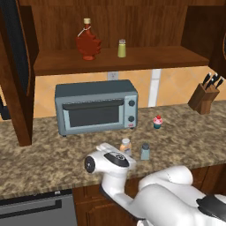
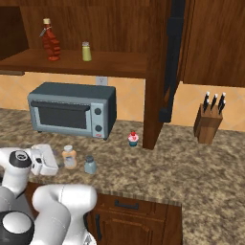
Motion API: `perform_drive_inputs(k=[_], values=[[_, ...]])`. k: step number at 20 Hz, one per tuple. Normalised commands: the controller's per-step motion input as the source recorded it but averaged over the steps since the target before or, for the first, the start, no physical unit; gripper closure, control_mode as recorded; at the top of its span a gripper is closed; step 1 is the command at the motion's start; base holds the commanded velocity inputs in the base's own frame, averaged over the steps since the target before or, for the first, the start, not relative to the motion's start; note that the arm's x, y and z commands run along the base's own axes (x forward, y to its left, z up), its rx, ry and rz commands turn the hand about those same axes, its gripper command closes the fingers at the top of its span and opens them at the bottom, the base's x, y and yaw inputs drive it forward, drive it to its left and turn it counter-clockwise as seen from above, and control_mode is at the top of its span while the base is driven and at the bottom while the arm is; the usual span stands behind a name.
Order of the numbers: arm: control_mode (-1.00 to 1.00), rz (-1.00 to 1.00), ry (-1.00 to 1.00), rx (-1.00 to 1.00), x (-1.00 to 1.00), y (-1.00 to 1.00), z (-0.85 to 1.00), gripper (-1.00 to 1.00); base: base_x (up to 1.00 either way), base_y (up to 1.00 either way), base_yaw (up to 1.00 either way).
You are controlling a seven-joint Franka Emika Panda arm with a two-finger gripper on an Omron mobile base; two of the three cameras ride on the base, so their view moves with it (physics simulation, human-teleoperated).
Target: Put the shaker and condiment bottle from the counter next to their counterparts in the cabinet.
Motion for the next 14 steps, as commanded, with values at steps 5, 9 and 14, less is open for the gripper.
perform_drive_inputs(k=[5,9,14], values=[[-1.0,-0.03,0.0,0.0,0.29,0.01,0.0,-1.0,0.0,0.0,0.0],[-1.0,0.0,0.0,0.0,0.29,-0.08,-0.06,-1.0,0.0,0.0,0.0],[-1.0,0.0,0.0,0.0,0.22,-0.01,-0.22,-1.0,0.0,0.0,0.0]])
